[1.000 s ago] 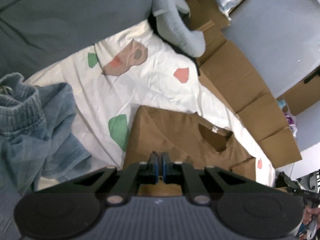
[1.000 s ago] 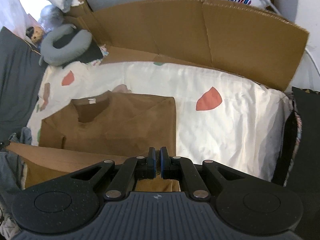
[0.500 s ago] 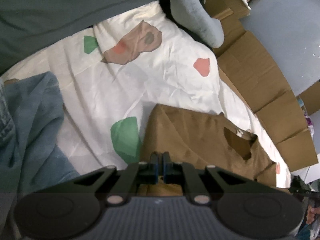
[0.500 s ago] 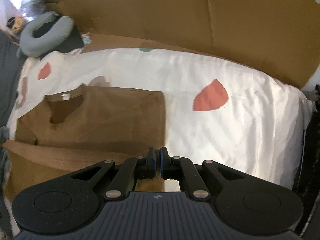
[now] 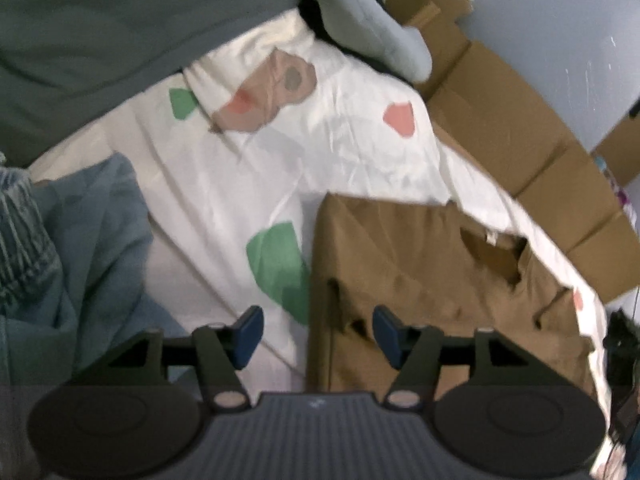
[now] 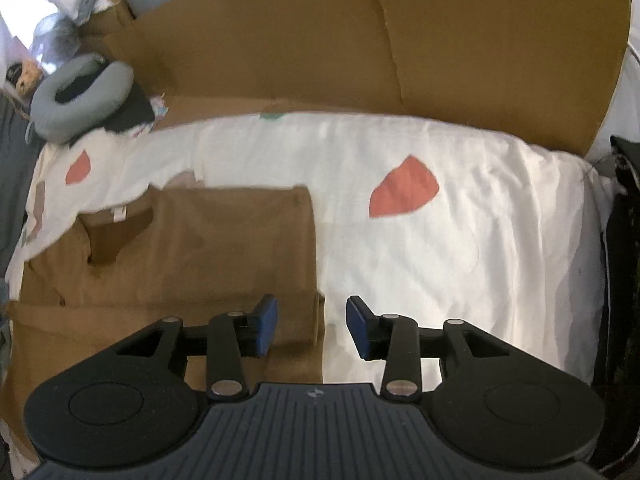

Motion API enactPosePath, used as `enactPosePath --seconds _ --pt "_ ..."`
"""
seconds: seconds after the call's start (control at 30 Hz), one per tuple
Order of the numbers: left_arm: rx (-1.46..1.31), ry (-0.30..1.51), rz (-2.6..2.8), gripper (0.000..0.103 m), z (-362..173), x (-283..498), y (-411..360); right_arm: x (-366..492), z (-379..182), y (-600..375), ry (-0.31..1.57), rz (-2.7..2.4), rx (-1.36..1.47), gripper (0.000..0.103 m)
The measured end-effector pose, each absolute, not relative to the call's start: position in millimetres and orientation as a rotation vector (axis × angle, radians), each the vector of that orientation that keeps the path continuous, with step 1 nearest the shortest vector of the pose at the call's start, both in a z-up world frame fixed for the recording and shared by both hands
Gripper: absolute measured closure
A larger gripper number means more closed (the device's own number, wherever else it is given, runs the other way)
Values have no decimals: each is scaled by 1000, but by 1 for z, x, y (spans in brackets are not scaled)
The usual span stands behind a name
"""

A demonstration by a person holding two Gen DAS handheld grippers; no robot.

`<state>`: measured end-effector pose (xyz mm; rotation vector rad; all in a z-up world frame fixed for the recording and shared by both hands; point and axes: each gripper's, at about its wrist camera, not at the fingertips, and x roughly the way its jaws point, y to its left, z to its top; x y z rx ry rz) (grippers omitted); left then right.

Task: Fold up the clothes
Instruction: 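Pinch the folded shirt edge with both grippers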

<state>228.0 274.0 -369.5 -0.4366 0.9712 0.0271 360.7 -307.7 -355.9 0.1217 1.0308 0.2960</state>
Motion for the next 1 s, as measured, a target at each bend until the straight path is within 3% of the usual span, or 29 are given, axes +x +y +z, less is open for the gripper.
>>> enactPosePath --seconds 0.1,0.17,0.3,1.0 --pt "-414 990 24 39 -378 228 266 354 -361 -305 1043 299 96 57" --pt "-395 1005 22 34 -383 228 262 350 -365 -301 1051 308 87 53" --pt "-345 1053 30 34 -394 229 254 344 -375 -290 1064 321 24 44" --pt "-197 1053 82 32 -402 273 244 394 -396 -259 1026 285 -124 43"
